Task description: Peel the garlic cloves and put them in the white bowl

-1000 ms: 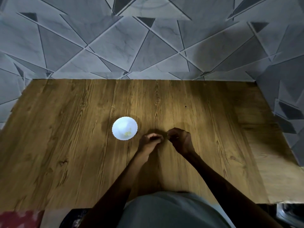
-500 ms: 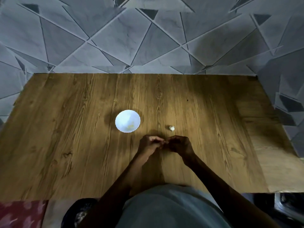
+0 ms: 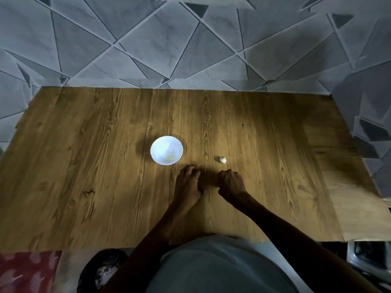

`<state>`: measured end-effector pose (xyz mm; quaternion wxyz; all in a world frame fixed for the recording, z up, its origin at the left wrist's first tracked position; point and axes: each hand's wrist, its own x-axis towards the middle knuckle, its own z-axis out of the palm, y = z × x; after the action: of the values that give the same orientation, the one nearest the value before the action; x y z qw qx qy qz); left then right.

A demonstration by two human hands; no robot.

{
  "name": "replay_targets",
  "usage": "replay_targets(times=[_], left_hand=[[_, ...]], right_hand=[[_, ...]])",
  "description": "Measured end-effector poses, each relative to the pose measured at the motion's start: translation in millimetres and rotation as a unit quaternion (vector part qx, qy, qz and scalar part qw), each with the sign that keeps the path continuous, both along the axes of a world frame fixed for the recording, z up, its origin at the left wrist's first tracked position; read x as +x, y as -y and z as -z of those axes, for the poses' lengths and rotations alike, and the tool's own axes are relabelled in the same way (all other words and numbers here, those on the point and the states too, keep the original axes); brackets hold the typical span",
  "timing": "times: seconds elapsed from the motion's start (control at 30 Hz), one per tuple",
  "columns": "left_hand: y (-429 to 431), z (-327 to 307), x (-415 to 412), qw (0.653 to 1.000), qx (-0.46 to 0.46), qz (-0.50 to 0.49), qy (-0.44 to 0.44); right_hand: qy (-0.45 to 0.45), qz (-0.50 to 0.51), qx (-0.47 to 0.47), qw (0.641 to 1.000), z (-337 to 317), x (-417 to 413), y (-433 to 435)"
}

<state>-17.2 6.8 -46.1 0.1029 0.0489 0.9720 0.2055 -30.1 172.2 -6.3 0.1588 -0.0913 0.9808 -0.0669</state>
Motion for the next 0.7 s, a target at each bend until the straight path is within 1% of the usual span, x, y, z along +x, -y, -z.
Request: replay_targets(times=[0.2,0.37,0.4,0.47,0.53,0.57,0.6,0.67,0.7], left_hand=[[-1,1,0,1.000,-0.014,0.002,0.001],[-2,2,1,1.000,-0.010,0.001,0.009],[-2,2,1,1.000,-0.008,0.000,0.011],[-1,-4,0,0.999,0.035,-0.020,0.019],[0,-17,-1,0.988,0.133,-0.058,0.050],[1,-25,-2,0.973,0.202,-0.080,0.079],[0,-33,-2,0.947,0.278,-0.109,0.117],[-4,-45,-1,0.867,0.426,-0.178,0.188],[-4,-49,-1,0.833,0.472,-0.202,0.206]], right_hand=[[-0.009,-0.020,0.034,0.999,-6,0,11],[-0.014,-0.037,0.027,0.999,-5,0,12],[-0.015,-0.033,0.014,0.999,-4,1,10],[-0.022,-0.004,-0.040,0.999,-2,-3,3],[-0.020,0.011,-0.108,0.994,-3,-9,-5],[-0.021,0.009,-0.163,0.986,-4,-11,-7],[-0.027,0.005,-0.225,0.974,-6,-13,-9],[-0.039,0.002,-0.314,0.949,-10,-13,-9],[-0.046,0.003,-0.333,0.942,-11,-13,-9]])
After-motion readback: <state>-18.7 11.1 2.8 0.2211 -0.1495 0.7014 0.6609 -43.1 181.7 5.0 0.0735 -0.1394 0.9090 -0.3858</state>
